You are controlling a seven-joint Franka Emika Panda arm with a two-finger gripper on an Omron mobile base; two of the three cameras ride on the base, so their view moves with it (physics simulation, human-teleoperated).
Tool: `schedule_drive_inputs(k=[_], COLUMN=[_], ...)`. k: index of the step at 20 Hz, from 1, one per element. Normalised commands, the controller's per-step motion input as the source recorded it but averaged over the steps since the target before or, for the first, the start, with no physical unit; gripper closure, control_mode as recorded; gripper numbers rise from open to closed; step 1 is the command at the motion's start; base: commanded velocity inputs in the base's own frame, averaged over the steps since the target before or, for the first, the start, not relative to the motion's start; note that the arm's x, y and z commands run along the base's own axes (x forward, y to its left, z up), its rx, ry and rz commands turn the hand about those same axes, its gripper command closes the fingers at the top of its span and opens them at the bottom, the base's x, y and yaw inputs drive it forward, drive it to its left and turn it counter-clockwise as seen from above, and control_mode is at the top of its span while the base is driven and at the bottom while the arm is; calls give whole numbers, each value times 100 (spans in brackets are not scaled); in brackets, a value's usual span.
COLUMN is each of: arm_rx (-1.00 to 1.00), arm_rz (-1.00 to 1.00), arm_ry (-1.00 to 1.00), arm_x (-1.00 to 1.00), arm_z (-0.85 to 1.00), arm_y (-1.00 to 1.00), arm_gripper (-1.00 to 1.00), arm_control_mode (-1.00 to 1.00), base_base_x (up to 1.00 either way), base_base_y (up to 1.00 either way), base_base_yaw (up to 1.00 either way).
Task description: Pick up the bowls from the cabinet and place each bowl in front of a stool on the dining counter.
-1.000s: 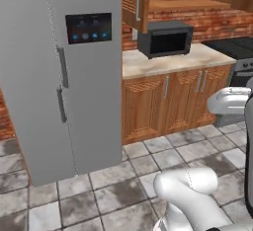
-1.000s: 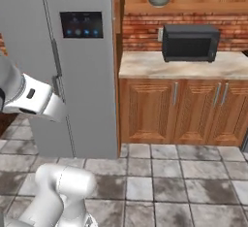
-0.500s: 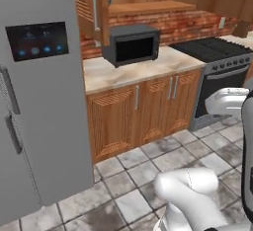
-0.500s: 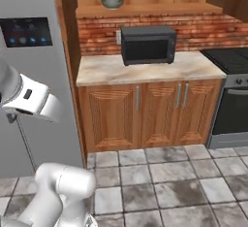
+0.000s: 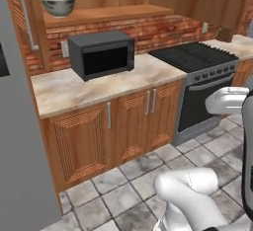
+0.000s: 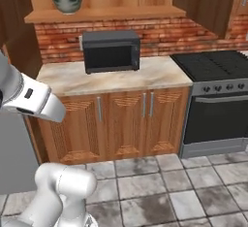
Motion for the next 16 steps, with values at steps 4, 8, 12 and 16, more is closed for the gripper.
schedule_drive_inputs(k=[4, 8, 12, 16], arm_rx=[0, 0, 0, 0], arm_rz=[0, 0, 0, 0], arm_ry=[0, 0, 0, 0], arm_x=[0, 0, 0, 0], arm_z=[0, 0, 0, 0], arm_y=[0, 0, 0, 0], arm_gripper=[-100, -100, -100, -100], arm_control_mode=[100, 100, 100, 100], base_base_x=[69, 87, 98, 75], base_base_y=[-8, 0, 0, -37], base_base_yaw=[9, 30, 41, 40])
